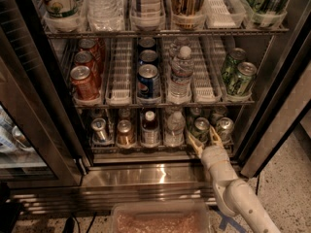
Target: Pick green can from bottom shelf of fridge
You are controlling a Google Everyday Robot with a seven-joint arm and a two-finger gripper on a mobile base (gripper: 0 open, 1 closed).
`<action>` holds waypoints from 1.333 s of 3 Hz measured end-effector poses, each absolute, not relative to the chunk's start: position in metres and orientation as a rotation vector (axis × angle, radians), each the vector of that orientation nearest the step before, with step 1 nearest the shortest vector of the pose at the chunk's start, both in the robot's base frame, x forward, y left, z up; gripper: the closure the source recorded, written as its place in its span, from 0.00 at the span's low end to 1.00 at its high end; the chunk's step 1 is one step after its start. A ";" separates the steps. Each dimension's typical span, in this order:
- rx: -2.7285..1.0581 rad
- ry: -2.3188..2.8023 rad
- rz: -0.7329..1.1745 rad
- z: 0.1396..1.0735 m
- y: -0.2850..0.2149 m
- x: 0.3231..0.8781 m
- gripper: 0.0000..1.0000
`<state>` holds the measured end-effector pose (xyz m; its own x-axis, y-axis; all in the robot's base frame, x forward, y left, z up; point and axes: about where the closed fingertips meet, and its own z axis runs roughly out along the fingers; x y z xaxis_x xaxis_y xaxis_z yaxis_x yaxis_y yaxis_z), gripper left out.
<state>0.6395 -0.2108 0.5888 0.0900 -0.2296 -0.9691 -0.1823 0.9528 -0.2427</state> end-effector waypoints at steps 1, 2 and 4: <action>-0.336 1.490 -0.026 0.589 -0.208 0.642 0.38; -0.338 1.499 -0.008 0.587 -0.204 0.644 0.57; -0.339 1.512 0.010 0.585 -0.203 0.646 1.00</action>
Offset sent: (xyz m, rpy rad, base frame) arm 0.0067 0.0089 -0.0051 0.0268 0.0275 0.0266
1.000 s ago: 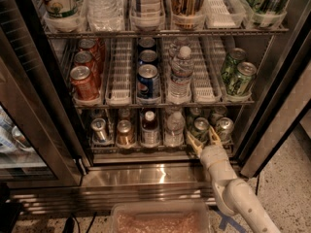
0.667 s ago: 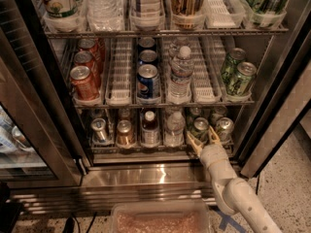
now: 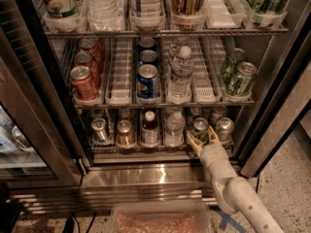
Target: Pick green can from bottom shelf of fridge
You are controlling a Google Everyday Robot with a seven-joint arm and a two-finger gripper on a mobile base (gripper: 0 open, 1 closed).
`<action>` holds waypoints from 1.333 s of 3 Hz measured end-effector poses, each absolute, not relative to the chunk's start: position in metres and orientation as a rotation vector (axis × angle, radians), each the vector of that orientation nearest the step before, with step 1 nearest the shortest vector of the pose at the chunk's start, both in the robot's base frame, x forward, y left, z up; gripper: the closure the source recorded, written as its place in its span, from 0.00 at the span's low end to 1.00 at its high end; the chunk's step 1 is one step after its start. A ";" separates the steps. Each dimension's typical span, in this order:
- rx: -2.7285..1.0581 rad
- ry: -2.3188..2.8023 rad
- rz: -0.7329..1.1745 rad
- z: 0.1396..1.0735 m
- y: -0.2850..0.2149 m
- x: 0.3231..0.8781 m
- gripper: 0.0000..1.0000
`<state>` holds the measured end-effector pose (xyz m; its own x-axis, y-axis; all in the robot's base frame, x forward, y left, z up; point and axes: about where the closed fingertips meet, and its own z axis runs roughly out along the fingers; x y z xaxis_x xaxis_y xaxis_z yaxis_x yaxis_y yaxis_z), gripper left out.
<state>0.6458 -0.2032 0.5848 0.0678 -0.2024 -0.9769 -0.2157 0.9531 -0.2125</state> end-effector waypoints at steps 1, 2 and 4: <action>-0.343 1.517 0.017 0.586 -0.202 0.647 1.00; -0.345 1.526 0.047 0.600 -0.203 0.647 1.00; -0.347 1.545 0.083 0.634 -0.212 0.642 1.00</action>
Offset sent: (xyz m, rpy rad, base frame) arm -0.0001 -0.0047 0.0336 0.0413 0.0420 0.0518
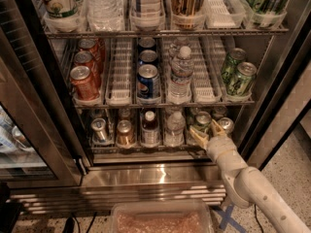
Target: Pick green can from bottom shelf of fridge
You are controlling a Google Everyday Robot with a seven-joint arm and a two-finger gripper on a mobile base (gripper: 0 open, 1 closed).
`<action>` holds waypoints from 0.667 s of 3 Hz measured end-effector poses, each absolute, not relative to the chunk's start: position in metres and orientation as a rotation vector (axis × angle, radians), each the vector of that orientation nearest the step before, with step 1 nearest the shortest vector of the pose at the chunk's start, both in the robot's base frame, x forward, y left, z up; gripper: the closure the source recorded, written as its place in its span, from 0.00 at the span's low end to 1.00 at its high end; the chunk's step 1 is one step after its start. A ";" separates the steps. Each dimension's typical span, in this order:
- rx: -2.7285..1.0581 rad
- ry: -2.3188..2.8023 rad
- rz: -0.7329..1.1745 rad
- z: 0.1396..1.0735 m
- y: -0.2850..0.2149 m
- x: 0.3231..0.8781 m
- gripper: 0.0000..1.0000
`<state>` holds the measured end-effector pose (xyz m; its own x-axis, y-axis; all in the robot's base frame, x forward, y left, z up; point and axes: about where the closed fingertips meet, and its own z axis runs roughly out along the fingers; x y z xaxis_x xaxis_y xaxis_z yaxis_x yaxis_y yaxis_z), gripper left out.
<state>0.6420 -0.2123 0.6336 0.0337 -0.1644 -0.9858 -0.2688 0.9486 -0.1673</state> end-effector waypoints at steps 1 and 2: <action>-0.388 1.644 0.105 0.624 -0.217 0.624 1.00; -0.436 1.741 0.176 0.608 -0.208 0.602 1.00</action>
Offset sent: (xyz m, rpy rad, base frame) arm -0.1175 -0.0312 -0.0066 -0.2511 0.4751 0.2396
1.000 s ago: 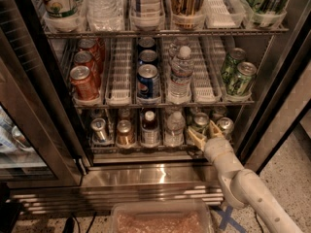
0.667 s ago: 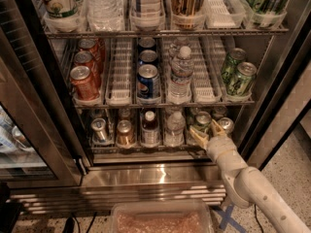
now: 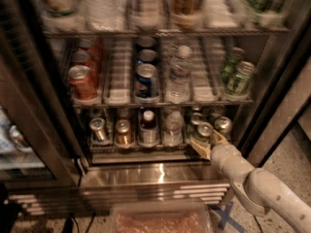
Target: Pick green can from bottom shelf of fridge
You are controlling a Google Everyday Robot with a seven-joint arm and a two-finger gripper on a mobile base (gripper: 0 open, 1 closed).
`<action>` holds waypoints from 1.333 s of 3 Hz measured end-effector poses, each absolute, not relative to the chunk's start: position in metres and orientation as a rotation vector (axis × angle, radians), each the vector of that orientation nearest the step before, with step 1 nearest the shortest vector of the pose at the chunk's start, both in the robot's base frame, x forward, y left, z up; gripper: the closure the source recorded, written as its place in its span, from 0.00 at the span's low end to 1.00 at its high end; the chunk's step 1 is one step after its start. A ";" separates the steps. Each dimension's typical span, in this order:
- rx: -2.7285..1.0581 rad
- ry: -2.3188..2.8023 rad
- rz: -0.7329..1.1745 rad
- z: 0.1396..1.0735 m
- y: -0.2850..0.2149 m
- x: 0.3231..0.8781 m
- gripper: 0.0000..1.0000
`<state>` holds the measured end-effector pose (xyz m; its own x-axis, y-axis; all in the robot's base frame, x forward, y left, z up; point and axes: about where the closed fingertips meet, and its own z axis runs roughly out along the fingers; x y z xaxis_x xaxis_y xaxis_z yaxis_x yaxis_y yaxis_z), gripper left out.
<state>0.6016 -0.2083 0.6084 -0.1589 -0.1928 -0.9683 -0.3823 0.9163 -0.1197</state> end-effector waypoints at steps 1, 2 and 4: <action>-0.437 1.741 0.176 0.612 -0.208 0.601 1.00; -0.544 1.732 0.192 0.630 -0.203 0.587 1.00; -0.620 1.700 0.229 0.648 -0.187 0.579 1.00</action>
Offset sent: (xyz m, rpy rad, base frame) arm -0.1076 0.0185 0.1093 -0.3112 0.0077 0.5157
